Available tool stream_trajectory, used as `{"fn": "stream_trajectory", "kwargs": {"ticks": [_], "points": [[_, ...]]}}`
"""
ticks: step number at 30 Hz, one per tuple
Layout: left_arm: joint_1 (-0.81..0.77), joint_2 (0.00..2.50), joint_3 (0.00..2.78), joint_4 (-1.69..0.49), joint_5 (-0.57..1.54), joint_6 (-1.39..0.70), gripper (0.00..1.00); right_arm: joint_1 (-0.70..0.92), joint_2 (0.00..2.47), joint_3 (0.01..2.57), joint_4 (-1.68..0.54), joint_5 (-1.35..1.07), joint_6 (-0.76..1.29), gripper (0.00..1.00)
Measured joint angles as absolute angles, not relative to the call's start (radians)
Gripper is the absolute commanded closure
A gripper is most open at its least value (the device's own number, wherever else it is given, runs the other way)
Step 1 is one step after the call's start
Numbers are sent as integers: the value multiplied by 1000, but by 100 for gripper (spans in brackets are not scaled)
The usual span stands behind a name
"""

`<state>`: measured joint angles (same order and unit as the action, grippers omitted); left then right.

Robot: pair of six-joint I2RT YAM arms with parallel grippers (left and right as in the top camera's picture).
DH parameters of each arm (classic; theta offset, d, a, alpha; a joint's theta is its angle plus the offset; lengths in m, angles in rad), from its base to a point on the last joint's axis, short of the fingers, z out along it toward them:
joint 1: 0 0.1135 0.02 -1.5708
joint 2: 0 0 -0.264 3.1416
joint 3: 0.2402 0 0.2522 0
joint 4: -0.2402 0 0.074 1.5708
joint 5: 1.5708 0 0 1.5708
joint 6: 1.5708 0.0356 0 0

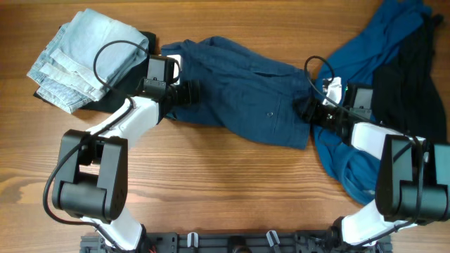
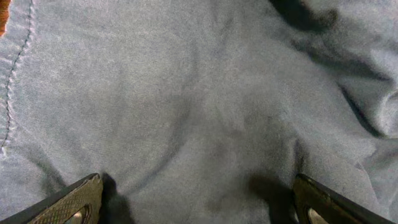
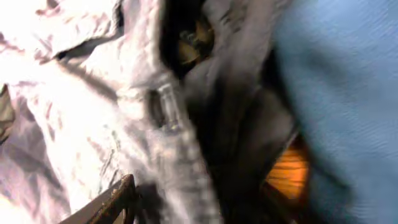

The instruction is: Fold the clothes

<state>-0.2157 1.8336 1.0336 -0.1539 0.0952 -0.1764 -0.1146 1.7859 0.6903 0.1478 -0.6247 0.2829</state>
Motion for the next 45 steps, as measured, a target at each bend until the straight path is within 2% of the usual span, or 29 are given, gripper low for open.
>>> {"fn": "stream_trajectory", "kwargs": {"ticks": [1, 2, 3, 8, 11, 13, 14, 15, 16, 17, 25, 30, 34, 45], "points": [[-216, 1834, 1034, -154, 95, -176, 5, -105, 1788, 687, 152, -636, 279, 66], [-216, 1834, 1034, -154, 95, -176, 7, -97, 1792, 683, 157, -645, 278, 89], [-216, 1834, 1034, -154, 95, -176, 8, -87, 1798, 680, 157, -649, 278, 96], [-216, 1834, 1034, -163, 92, -172, 14, -78, 1813, 669, 126, -688, 293, 96], [-216, 1834, 1034, -178, 77, -172, 15, -136, 1761, 716, -133, -707, 276, 96], [-216, 1833, 1034, -180, 72, -169, 21, -205, 1695, 791, -368, -701, 213, 96], [-216, 1833, 1034, -180, 72, -169, 31, -217, 1683, 834, -451, -698, 192, 96], [-216, 1833, 1034, -179, 72, -166, 64, -226, 1673, 889, -547, -696, 154, 96], [-216, 1833, 1034, -179, 72, -165, 85, -230, 1665, 951, -633, -692, 110, 96], [-216, 1833, 1034, -179, 73, -163, 95, -230, 1662, 986, -675, -686, 86, 96], [-216, 1833, 1034, -196, 257, -71, 96, -231, 1660, 1079, -855, -627, -29, 96], [-216, 1869, 1034, -199, 287, -45, 96, -231, 1660, 1197, -1005, -593, -90, 96], [-216, 1913, 1034, -194, 288, -42, 96, -198, 1659, 1288, -1026, -587, -102, 96], [-216, 1913, 1034, -168, 302, -42, 96, 300, 1661, 1293, -657, -497, 218, 96]]}}
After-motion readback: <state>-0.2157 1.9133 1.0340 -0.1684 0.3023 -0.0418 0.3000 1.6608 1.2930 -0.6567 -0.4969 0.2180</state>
